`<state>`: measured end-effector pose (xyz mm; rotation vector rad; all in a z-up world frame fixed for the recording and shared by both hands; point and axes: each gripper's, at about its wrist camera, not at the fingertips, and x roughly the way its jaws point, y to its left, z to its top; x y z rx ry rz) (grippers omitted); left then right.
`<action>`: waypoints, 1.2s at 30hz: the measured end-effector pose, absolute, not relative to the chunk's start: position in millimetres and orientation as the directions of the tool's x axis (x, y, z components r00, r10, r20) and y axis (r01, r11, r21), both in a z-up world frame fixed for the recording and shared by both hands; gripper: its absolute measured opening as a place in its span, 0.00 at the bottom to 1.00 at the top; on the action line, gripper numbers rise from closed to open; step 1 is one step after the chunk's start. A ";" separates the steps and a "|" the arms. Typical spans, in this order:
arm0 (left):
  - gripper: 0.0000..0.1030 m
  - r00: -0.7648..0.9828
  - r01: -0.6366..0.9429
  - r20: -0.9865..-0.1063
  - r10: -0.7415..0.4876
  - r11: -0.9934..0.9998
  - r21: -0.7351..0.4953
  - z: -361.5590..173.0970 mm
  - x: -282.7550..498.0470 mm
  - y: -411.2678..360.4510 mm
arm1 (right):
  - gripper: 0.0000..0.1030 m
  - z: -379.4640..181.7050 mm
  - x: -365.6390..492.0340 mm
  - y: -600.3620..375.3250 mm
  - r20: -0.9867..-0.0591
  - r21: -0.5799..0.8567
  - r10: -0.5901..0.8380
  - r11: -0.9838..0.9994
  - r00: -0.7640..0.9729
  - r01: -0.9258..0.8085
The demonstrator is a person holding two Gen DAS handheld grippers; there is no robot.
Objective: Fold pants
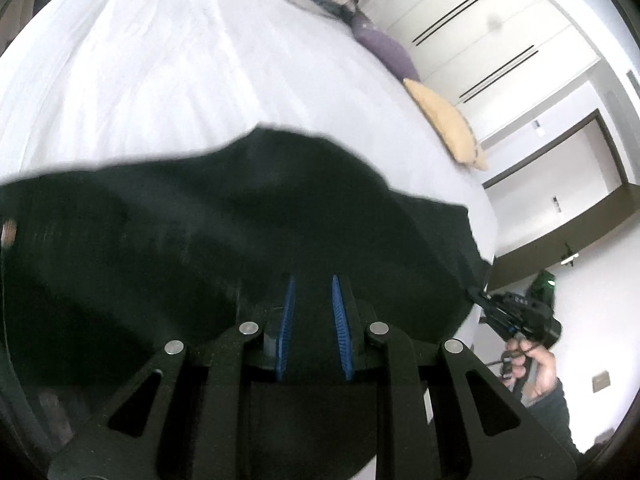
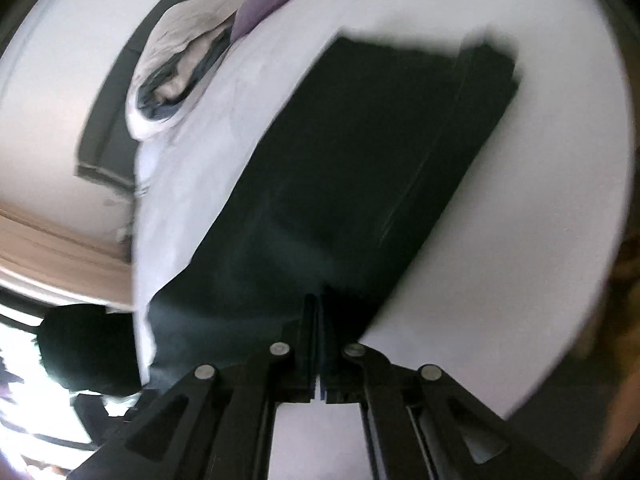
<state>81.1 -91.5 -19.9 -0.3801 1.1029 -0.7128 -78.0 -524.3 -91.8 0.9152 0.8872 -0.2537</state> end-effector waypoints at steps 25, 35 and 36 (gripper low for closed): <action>0.18 0.303 0.326 -0.617 -0.727 0.687 -0.649 -76.0 89.6 -81.5 | 0.18 -90.8 199.0 -241.1 -0.940 0.209 0.327 0.780 0.100 -0.589; 0.18 0.329 0.337 -0.607 -0.723 0.691 -0.640 -70.2 68.1 -91.2 | 0.07 -83.0 227.7 -337.4 -0.899 0.145 0.151 0.988 0.410 -0.046; 0.18 0.331 0.337 -0.605 -0.724 0.690 -0.641 -70.8 69.0 -91.2 | 0.08 -74.4 218.9 -339.9 -0.872 0.231 0.229 0.972 0.432 -0.049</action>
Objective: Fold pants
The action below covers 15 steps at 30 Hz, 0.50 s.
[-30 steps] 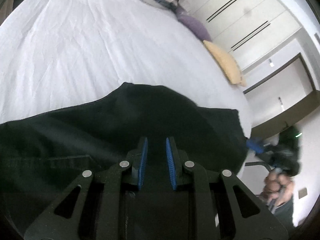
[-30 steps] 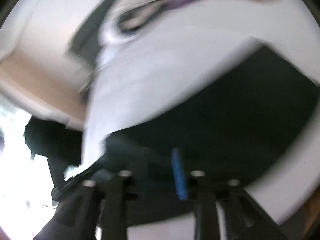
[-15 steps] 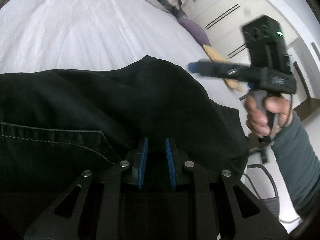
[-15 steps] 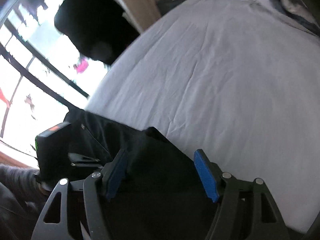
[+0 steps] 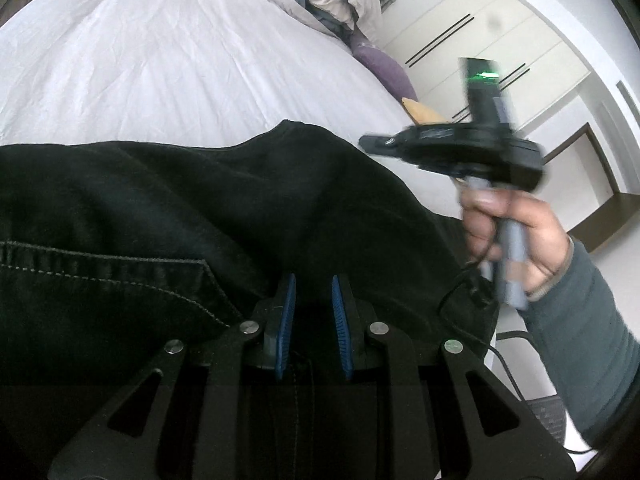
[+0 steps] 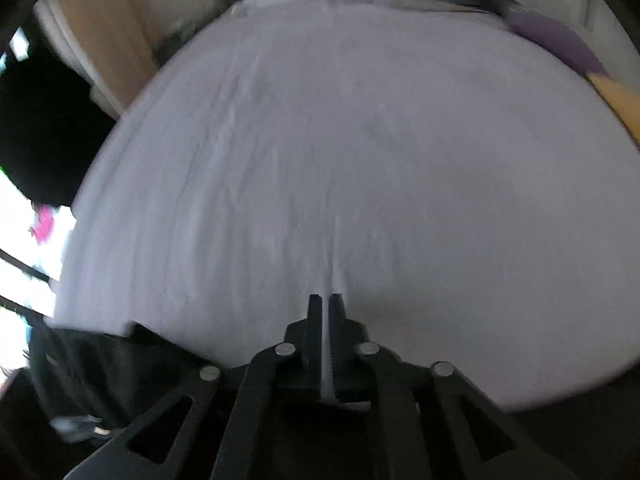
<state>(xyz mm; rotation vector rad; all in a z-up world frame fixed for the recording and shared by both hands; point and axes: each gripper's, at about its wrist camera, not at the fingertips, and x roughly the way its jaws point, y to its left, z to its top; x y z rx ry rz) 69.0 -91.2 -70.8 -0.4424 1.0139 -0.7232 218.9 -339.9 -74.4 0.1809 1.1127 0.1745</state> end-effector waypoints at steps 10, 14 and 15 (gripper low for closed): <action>0.18 0.330 0.333 -0.618 -0.714 0.701 -0.631 -67.8 73.8 -90.4 | 0.00 -121.4 148.2 -351.3 -0.691 0.642 0.657 0.749 0.300 -0.162; 0.18 0.331 0.330 -0.620 -0.712 0.703 -0.630 -66.9 74.0 -92.0 | 0.00 -125.5 131.0 -445.2 -0.664 0.690 0.604 0.722 0.440 0.049; 0.18 0.332 0.330 -0.620 -0.711 0.704 -0.629 -66.7 73.9 -92.5 | 0.00 -125.2 120.7 -482.4 -0.666 0.688 0.560 0.717 0.493 0.115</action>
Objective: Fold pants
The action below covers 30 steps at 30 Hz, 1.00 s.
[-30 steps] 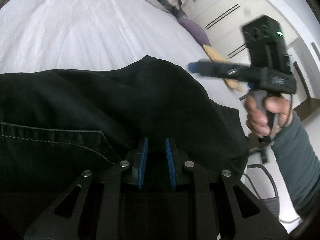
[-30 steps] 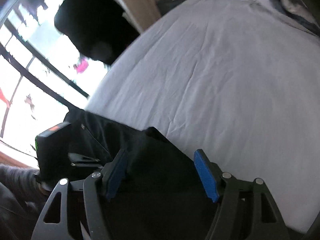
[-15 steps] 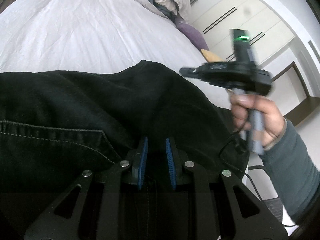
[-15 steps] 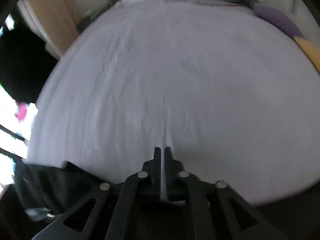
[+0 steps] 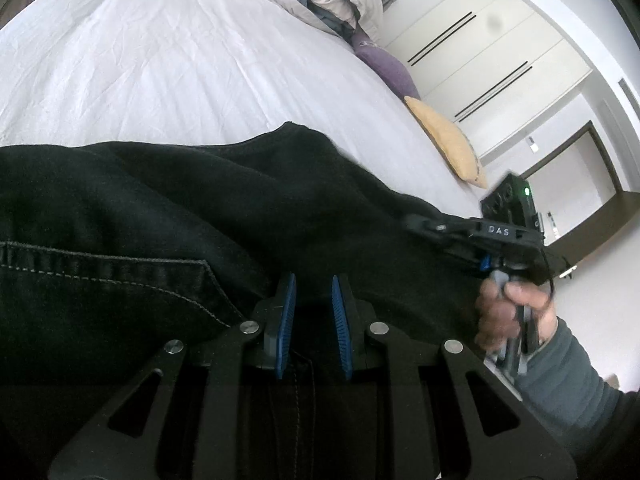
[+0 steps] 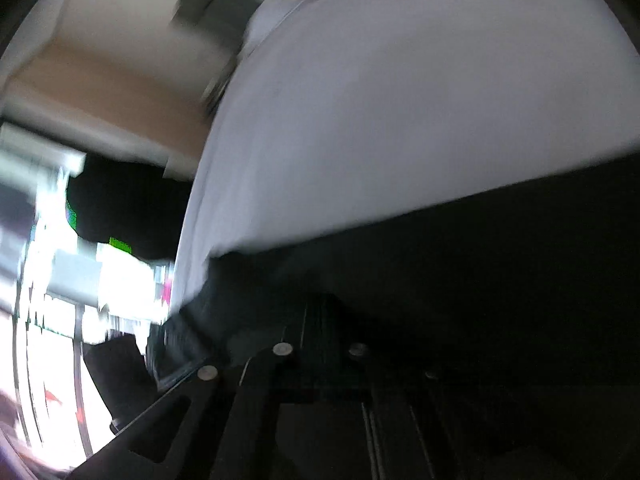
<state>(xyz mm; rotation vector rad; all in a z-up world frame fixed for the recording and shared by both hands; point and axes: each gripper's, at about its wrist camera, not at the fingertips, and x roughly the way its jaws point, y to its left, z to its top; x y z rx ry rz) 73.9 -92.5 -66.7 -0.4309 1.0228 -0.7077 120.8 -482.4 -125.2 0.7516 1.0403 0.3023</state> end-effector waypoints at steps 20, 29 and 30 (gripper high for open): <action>0.18 0.341 0.322 -0.642 -0.687 0.727 -0.607 -62.5 71.6 -101.8 | 0.52 -85.9 -55.3 -609.0 -0.459 0.788 0.382 0.592 0.802 0.170; 0.18 0.350 0.313 -0.649 -0.676 0.737 -0.598 -59.5 70.1 -103.5 | 0.00 -127.5 -95.9 -696.3 -0.581 0.735 0.107 0.495 0.807 0.463; 0.18 0.351 0.313 -0.648 -0.676 0.737 -0.599 -59.5 69.9 -103.6 | 0.00 -126.3 -108.2 -713.9 -0.595 0.719 0.024 0.463 0.803 0.519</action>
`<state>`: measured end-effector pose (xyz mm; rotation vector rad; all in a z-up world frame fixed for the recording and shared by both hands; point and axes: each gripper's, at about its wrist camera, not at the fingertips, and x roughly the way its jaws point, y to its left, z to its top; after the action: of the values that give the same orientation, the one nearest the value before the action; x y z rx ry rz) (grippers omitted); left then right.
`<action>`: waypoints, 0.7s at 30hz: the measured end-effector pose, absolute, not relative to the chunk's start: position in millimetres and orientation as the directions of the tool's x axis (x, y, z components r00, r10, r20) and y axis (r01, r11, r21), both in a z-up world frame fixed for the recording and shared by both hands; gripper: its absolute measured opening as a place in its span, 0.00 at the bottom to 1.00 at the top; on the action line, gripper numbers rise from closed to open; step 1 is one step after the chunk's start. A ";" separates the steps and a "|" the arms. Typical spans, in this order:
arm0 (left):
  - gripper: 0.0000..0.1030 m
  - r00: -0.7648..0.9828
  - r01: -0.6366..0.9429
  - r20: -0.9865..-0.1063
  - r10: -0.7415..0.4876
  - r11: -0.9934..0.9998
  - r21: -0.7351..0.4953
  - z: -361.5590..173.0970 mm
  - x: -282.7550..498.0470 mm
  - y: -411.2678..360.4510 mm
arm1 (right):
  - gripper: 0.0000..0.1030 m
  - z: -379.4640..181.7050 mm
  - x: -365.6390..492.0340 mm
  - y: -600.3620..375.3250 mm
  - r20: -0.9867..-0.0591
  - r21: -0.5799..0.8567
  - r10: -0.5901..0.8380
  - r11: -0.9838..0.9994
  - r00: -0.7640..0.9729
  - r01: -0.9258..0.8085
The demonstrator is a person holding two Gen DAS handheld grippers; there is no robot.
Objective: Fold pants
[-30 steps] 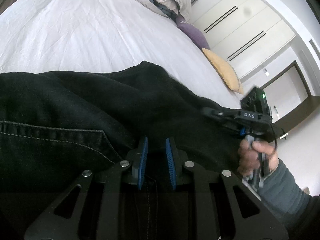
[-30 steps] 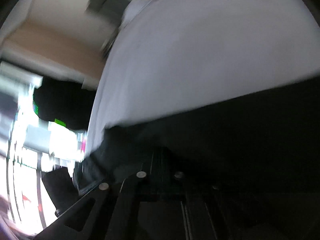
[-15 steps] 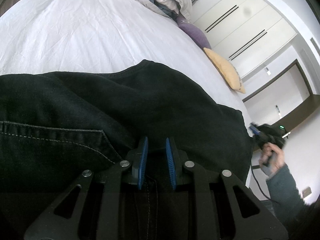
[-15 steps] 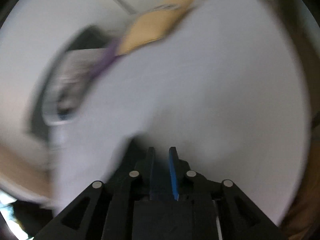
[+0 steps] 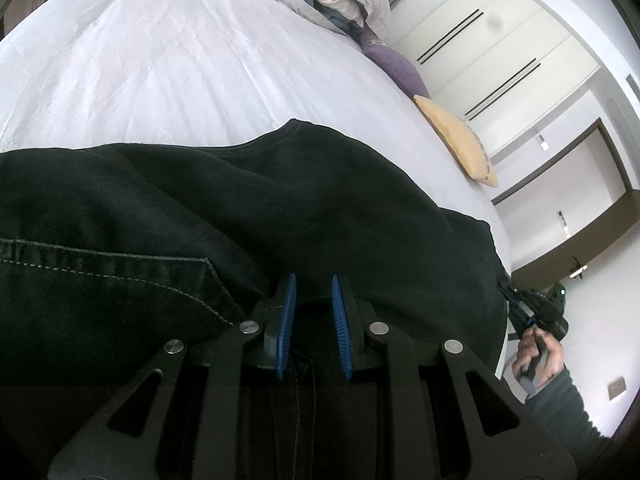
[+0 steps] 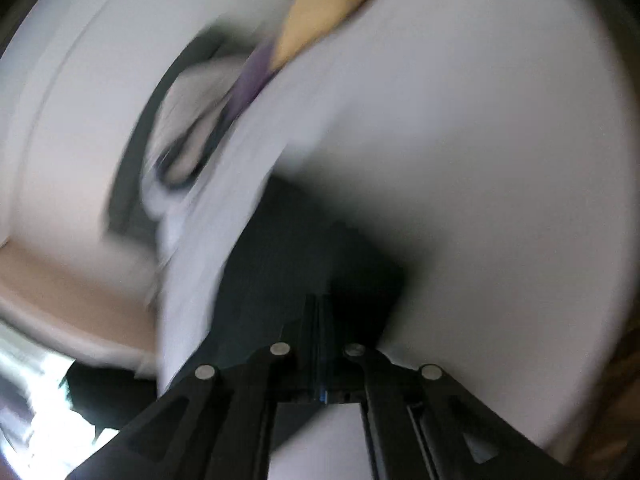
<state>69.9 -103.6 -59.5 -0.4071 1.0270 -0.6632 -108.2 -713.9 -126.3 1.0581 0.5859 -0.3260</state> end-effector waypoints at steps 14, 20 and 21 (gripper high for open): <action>0.18 0.381 0.259 -0.673 -0.634 0.772 -0.580 -44.4 45.3 -74.1 | 0.07 -136.4 -35.3 -641.9 -0.534 0.800 0.337 0.498 0.776 0.334; 0.18 0.437 0.174 -0.629 -0.643 0.746 -0.643 -48.4 39.8 9.2 | 0.01 -129.1 -76.9 -683.2 -0.562 0.766 0.199 0.493 0.803 0.413; 0.18 0.447 0.159 -0.624 -0.641 0.744 -0.649 -50.0 39.0 21.2 | 0.11 -127.2 -84.9 -681.8 -0.548 0.777 0.188 0.476 0.815 0.413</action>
<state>39.0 21.2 -50.0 -0.5540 0.9918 -0.5276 -84.9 -681.8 -127.2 1.0855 0.6335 -0.1490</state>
